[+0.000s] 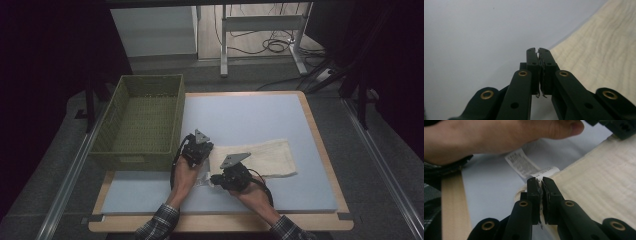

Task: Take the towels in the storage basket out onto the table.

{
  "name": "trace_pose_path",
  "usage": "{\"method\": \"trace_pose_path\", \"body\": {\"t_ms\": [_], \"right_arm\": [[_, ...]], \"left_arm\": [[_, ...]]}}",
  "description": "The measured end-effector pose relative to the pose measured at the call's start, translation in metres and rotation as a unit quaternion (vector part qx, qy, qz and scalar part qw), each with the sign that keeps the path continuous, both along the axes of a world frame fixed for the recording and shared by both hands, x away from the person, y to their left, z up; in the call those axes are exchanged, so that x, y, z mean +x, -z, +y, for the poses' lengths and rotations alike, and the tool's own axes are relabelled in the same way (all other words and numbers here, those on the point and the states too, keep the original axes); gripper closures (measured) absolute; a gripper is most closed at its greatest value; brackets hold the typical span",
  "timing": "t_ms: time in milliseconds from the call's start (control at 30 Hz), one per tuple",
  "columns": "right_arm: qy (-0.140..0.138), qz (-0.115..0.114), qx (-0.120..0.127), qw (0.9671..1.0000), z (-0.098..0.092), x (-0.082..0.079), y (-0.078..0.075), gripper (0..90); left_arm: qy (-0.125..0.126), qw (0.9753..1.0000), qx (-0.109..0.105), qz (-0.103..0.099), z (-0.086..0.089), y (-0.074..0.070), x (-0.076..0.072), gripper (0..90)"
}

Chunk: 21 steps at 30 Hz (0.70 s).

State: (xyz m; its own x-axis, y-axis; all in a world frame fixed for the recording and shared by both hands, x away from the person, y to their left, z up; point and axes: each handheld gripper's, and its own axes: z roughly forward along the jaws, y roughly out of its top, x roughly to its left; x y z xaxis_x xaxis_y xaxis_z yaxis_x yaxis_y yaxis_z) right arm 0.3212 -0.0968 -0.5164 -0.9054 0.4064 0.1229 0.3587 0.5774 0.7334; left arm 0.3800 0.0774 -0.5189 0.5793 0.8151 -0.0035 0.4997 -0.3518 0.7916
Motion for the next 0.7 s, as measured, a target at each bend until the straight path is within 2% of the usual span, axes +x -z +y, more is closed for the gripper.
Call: {"method": "trace_pose_path", "body": {"t_ms": [100, 267, 467, 700], "right_arm": [[0.007, -0.001, 0.013, 0.9999, -0.009, -0.001, -0.008, 84.7], [0.029, 0.008, 0.032, 0.9990, -0.031, 0.003, -0.014, 84.6], [0.058, 0.004, 0.034, 0.9977, -0.057, 0.006, -0.014, 84.7], [0.086, -0.002, 0.032, 0.9958, -0.085, 0.005, -0.011, 84.7]], "left_arm": [[0.009, 0.9999, -0.004, -0.007, -0.006, -0.005, 0.002, 87.2], [0.024, 0.9996, 0.005, -0.016, -0.021, -0.012, 0.008, 87.1], [0.042, 0.9988, 0.009, -0.024, -0.041, -0.014, 0.017, 87.1], [0.073, 0.9970, -0.004, -0.024, -0.066, -0.012, 0.027, 87.1]]}}
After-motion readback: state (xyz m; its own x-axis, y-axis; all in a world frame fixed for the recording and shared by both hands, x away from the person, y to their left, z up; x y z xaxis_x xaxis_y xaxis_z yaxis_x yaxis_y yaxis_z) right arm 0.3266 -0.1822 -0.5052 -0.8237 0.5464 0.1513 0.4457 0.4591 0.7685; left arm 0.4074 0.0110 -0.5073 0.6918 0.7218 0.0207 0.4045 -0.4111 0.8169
